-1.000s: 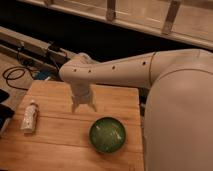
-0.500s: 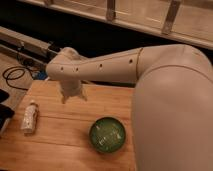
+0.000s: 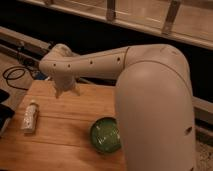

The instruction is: Place the bottle in the ceramic bowl

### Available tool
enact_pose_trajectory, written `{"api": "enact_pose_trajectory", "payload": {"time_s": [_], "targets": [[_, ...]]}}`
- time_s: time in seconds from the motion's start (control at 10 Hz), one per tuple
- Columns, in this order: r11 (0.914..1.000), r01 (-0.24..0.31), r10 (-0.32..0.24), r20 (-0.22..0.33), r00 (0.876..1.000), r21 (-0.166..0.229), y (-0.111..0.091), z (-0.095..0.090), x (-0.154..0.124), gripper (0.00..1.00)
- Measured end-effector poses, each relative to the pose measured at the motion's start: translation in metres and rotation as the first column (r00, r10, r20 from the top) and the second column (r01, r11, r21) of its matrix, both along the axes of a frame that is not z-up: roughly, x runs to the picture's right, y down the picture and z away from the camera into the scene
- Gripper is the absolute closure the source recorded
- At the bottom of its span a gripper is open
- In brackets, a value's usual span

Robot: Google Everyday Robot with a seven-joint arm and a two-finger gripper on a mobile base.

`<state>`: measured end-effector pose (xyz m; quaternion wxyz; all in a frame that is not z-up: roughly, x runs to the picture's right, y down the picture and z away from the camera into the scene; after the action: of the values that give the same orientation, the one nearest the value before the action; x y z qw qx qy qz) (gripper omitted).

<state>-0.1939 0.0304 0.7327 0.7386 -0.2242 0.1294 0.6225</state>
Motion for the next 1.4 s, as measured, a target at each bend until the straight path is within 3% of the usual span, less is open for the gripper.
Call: {"api": "enact_pose_trajectory", "payload": {"time_s": [0.3, 0.6, 0.8, 1.0, 1.2, 1.4], "targets": [[0.9985, -0.038, 0.038, 0.004, 0.999, -0.039, 0.009, -0.001, 0.026, 0.35], [0.9972, -0.014, 0.018, 0.047, 0.999, -0.074, 0.021, 0.007, 0.023, 0.35], [0.9951, 0.003, 0.006, 0.092, 0.996, -0.099, 0.024, 0.019, -0.002, 0.35], [0.9925, 0.03, -0.011, 0.153, 0.988, -0.119, 0.021, 0.037, -0.052, 0.35], [0.9903, 0.059, -0.032, 0.209, 0.977, -0.126, 0.017, 0.047, -0.096, 0.35], [0.9856, 0.105, -0.064, 0.282, 0.957, -0.132, 0.015, 0.058, -0.15, 0.35]]}}
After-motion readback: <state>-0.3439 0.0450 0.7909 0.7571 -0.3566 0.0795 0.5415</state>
